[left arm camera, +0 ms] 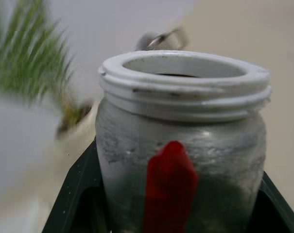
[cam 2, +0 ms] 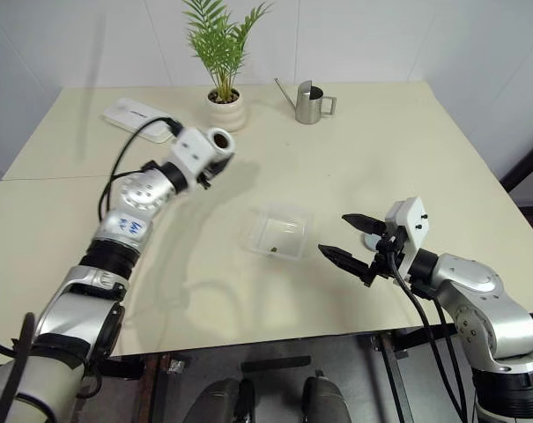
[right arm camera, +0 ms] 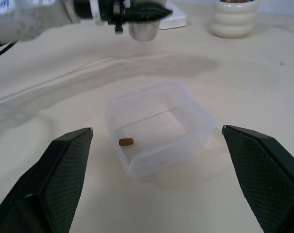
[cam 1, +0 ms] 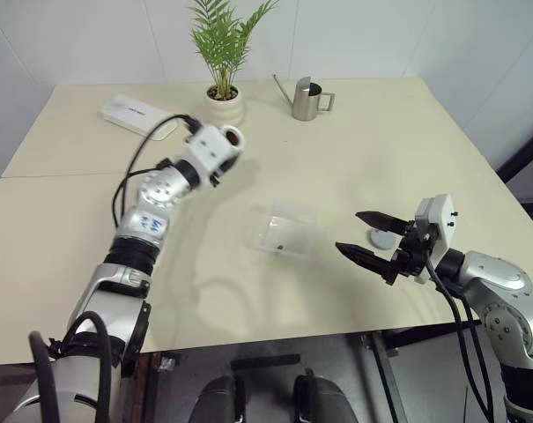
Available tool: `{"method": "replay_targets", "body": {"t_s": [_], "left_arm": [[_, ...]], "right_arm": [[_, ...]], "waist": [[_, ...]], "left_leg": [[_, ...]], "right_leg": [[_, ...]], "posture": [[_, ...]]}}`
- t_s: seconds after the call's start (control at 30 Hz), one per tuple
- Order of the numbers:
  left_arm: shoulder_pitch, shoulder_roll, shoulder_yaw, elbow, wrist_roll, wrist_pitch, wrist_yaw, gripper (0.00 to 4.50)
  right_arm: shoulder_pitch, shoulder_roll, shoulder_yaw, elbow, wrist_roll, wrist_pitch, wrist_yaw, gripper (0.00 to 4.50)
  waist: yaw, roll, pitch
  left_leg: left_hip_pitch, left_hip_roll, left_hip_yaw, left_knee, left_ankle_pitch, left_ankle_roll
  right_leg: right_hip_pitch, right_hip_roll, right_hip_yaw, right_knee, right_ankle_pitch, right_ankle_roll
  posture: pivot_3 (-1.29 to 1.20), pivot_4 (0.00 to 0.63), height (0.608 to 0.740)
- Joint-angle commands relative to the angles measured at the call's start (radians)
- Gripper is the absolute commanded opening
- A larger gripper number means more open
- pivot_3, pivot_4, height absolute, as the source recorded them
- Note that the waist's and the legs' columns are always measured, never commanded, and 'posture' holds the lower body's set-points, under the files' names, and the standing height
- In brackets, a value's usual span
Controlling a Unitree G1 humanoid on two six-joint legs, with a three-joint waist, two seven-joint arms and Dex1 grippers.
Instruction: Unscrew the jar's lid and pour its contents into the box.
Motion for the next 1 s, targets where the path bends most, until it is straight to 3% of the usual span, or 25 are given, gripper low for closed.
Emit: {"method": "replay_targets", "body": {"t_s": [0.03, 0.2, 0.37, 0.8, 0.83, 1.0], "left_arm": [[0.019, 0.017, 0.184, -0.063, -0.172, 0.211, 0.015, 2.01], [0.081, 0.057, 0.343, -0.054, -0.244, 0.310, 0.088, 2.01], [0.183, 0.091, 0.469, -0.037, -0.255, 0.149, 0.166, 2.01], [0.318, 0.131, 0.494, 0.107, -0.228, -0.103, 0.163, 2.01], [0.325, 0.125, 0.498, 0.107, -0.236, -0.110, 0.157, 2.76], [0.366, 0.122, 0.504, 0.094, -0.247, -0.126, 0.163, 4.26]], "right_arm": [[-0.049, -0.020, 0.018, 0.017, -0.021, -0.047, 0.043, 4.48], [-0.117, -0.012, 0.053, 0.074, -0.046, -0.072, 0.079, 4.48], [-0.160, 0.006, 0.085, 0.104, -0.062, -0.089, 0.090, 4.48], [-0.210, 0.035, 0.133, 0.132, -0.078, -0.108, 0.103, 4.48], [-0.216, 0.035, 0.133, 0.138, -0.078, -0.109, 0.105, 4.50], [-0.236, 0.035, 0.133, 0.158, -0.085, -0.124, 0.118, 4.50]], "waist": [[-0.006, 0.000, 0.000], [-0.006, 0.000, 0.000], [-0.004, -0.001, -0.001], [-0.005, -0.004, -0.003], [-0.005, -0.004, -0.003], [-0.006, -0.004, -0.003]], "left_leg": [[0.001, 0.000, 0.000, 0.000, 0.000, 0.000], [0.003, 0.000, 0.000, -0.001, 0.000, 0.000], [0.004, -0.001, 0.001, -0.004, 0.000, 0.000], [0.006, -0.001, 0.002, -0.006, -0.001, -0.001], [0.006, -0.001, 0.002, -0.006, -0.001, -0.001], [0.007, -0.001, 0.003, -0.007, -0.001, -0.002]], "right_leg": [[0.001, 0.000, 0.000, 0.000, 0.000, 0.000], [0.002, -0.001, 0.000, 0.000, 0.000, 0.001], [0.002, -0.002, -0.003, 0.000, 0.001, 0.000], [0.002, -0.005, -0.004, -0.001, 0.002, -0.001], [0.002, -0.005, -0.004, -0.001, 0.002, -0.001], [0.001, -0.005, -0.006, -0.001, 0.002, -0.001]], "posture": [[0.00, 0.150, 0.740], [0.00, 0.150, 0.740], [0.00, 0.150, 0.740], [0.00, 0.150, 0.740], [0.00, 0.150, 0.740], [0.00, 0.150, 0.740]]}}
